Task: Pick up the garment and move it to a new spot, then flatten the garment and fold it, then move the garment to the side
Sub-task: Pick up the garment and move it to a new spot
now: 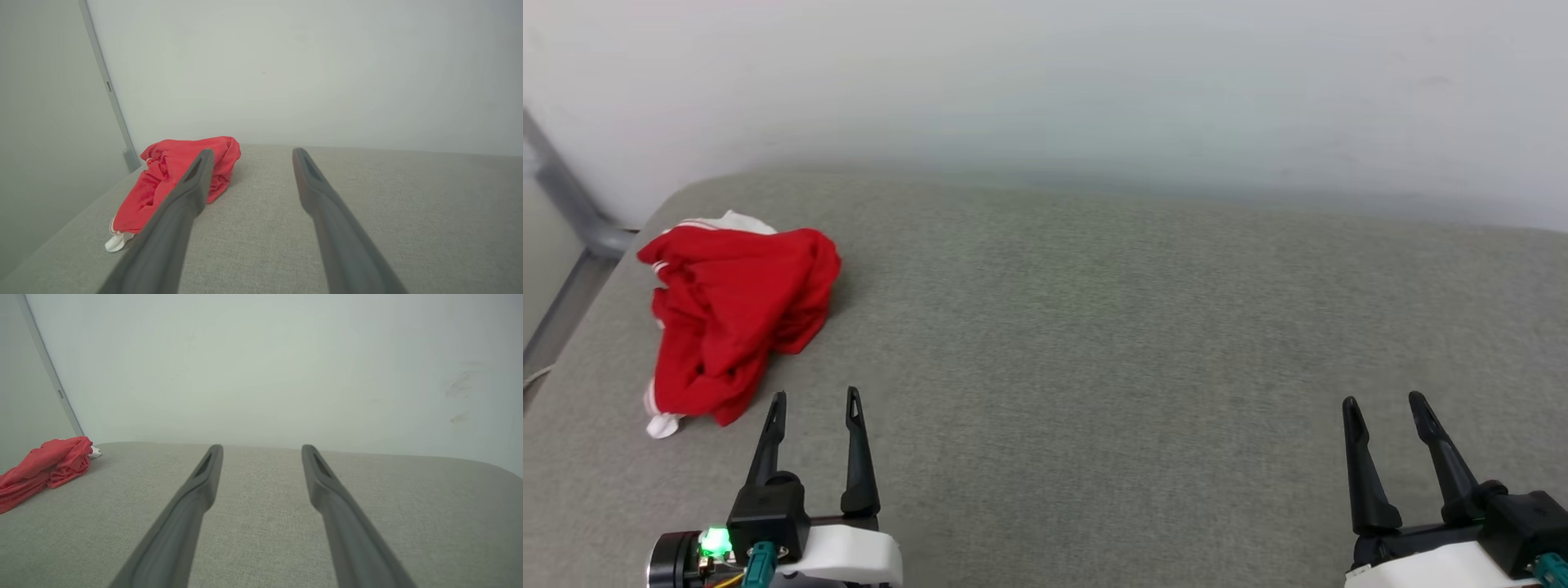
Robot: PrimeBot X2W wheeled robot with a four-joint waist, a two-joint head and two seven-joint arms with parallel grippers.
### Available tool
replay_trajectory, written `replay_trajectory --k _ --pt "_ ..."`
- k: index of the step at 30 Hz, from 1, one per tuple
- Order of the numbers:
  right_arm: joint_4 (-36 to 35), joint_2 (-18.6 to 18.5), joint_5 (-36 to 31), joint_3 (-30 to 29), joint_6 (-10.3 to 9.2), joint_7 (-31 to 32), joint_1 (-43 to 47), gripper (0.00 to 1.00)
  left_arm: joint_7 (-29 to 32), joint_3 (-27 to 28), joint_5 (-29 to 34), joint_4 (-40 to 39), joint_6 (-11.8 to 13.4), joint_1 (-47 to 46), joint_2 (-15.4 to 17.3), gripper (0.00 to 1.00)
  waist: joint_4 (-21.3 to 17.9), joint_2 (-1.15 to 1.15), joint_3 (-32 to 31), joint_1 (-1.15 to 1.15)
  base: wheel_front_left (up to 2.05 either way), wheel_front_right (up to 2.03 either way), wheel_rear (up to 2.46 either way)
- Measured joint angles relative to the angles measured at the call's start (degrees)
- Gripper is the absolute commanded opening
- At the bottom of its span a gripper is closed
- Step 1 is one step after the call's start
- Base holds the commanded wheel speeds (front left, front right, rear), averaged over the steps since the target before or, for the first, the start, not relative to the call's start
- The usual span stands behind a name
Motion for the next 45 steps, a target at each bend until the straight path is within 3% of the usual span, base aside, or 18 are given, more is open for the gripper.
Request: replay_trajectory --k 28,40,45 --pt "-0.7 0.0 -0.7 1.6 0.00 0.0 0.7 1.00 0.0 3.8 -1.6 -0.7 -0.7 0.3 -0.2 1.00 19.2 0.00 1.1 0.00 0.00 0.00 0.00" --pt "-0.7 0.0 -1.1 2.3 0.00 0.0 0.9 1.00 0.0 4.1 -2.7 -0.6 -0.3 0.6 -0.2 1.00 21.5 0.00 1.4 0.00 0.00 0.00 0.00" --pt "-1.1 0.0 -1.9 2.7 0.00 0.0 0.5 1.00 0.0 5.9 -3.2 -0.5 -2.9 -2.8 -0.2 1.00 20.7 0.00 2.4 0.00 0.00 0.00 0.00"
